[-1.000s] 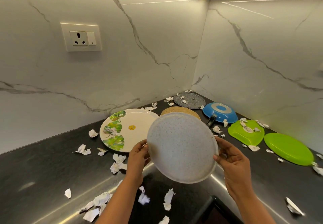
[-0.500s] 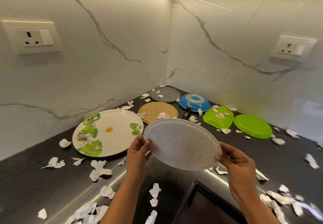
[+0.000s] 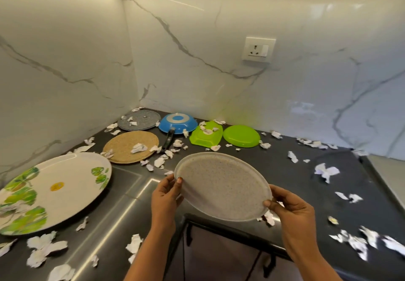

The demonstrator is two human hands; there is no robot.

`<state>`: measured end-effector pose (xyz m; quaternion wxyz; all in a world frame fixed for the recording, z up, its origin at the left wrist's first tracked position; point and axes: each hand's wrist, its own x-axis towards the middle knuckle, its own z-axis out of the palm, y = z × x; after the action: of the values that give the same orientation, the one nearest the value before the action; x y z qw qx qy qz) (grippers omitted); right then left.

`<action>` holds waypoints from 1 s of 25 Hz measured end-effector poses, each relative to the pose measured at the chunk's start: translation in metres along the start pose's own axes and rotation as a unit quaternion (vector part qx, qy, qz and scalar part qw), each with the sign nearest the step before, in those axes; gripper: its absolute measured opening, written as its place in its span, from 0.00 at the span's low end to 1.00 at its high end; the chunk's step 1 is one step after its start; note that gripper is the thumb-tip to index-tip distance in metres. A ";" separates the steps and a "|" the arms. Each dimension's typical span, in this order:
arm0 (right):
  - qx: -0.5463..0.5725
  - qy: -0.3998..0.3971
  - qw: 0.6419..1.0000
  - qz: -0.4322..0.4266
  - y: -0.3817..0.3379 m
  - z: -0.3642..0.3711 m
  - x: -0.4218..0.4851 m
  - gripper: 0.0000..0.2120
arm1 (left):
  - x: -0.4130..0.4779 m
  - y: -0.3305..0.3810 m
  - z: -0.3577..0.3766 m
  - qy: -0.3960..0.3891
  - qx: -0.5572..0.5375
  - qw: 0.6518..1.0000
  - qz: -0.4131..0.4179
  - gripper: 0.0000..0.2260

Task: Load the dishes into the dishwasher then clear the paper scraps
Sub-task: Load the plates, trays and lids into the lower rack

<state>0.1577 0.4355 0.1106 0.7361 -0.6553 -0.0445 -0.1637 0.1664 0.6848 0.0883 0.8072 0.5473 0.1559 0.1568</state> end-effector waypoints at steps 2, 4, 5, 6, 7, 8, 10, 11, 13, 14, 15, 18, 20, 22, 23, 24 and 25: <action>-0.012 0.010 1.000 -0.006 -0.007 -0.025 -0.001 0.26 | -0.011 -0.004 0.021 -0.016 0.000 1.000 0.000 0.06; -0.015 0.018 1.000 -0.006 -0.017 -0.052 -0.004 0.26 | -0.025 -0.011 0.045 -0.026 0.004 1.000 0.000 0.06; -0.018 0.024 1.000 -0.006 -0.021 -0.067 -0.006 0.26 | -0.033 -0.016 0.057 -0.029 0.003 1.000 -0.003 0.06; -0.020 0.031 0.999 -0.005 -0.026 -0.081 -0.009 0.25 | -0.041 -0.021 0.070 -0.035 0.004 0.999 -0.007 0.06; -0.024 0.043 0.999 -0.002 -0.031 -0.097 -0.012 0.25 | -0.050 -0.027 0.083 -0.043 0.007 0.999 -0.011 0.06; -0.029 0.059 0.998 0.003 -0.034 -0.114 -0.015 0.24 | -0.059 -0.033 0.096 -0.054 0.013 0.998 -0.015 0.06; -0.040 0.080 0.996 0.006 -0.038 -0.150 -0.024 0.26 | -0.078 -0.046 0.125 -0.076 0.027 0.996 -0.022 0.06; -0.044 0.086 0.995 0.007 -0.040 -0.166 -0.029 0.26 | -0.087 -0.052 0.137 -0.085 0.031 0.996 -0.026 0.06; -0.040 0.096 0.995 0.011 -0.045 -0.197 -0.039 0.27 | -0.105 -0.064 0.160 -0.103 0.037 0.993 -0.032 0.07; -0.034 0.107 0.994 0.017 -0.048 -0.214 -0.044 0.27 | -0.114 -0.070 0.172 -0.114 0.039 0.992 -0.035 0.08; -0.026 0.119 0.992 0.024 -0.050 -0.229 -0.048 0.27 | -0.123 -0.077 0.183 -0.125 0.041 0.991 -0.038 0.08; -0.008 0.160 0.986 0.036 -0.054 -0.273 -0.061 0.25 | -0.147 -0.098 0.217 -0.155 0.056 0.985 -0.048 0.08; -0.014 0.190 0.981 0.039 -0.056 -0.307 -0.072 0.27 | -0.164 -0.116 0.245 -0.178 0.063 0.980 -0.062 0.08; -0.031 0.213 0.976 0.040 -0.060 -0.338 -0.086 0.30 | -0.182 -0.133 0.270 -0.202 0.071 0.974 -0.075 0.07; -0.034 0.228 0.972 0.042 -0.061 -0.353 -0.094 0.31 | -0.192 -0.142 0.282 -0.218 0.077 0.970 -0.077 0.07; -0.036 0.250 0.966 0.046 -0.061 -0.370 -0.104 0.31 | -0.203 -0.152 0.294 -0.237 0.087 0.964 -0.080 0.06; -0.036 0.274 0.960 0.050 -0.062 -0.385 -0.113 0.31 | -0.213 -0.160 0.305 -0.256 0.093 0.959 -0.081 0.06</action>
<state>-0.0244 0.0740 0.0851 0.7037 -0.6125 0.1974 -0.3012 0.1161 0.2835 0.0632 0.7754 0.6276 0.0016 -0.0697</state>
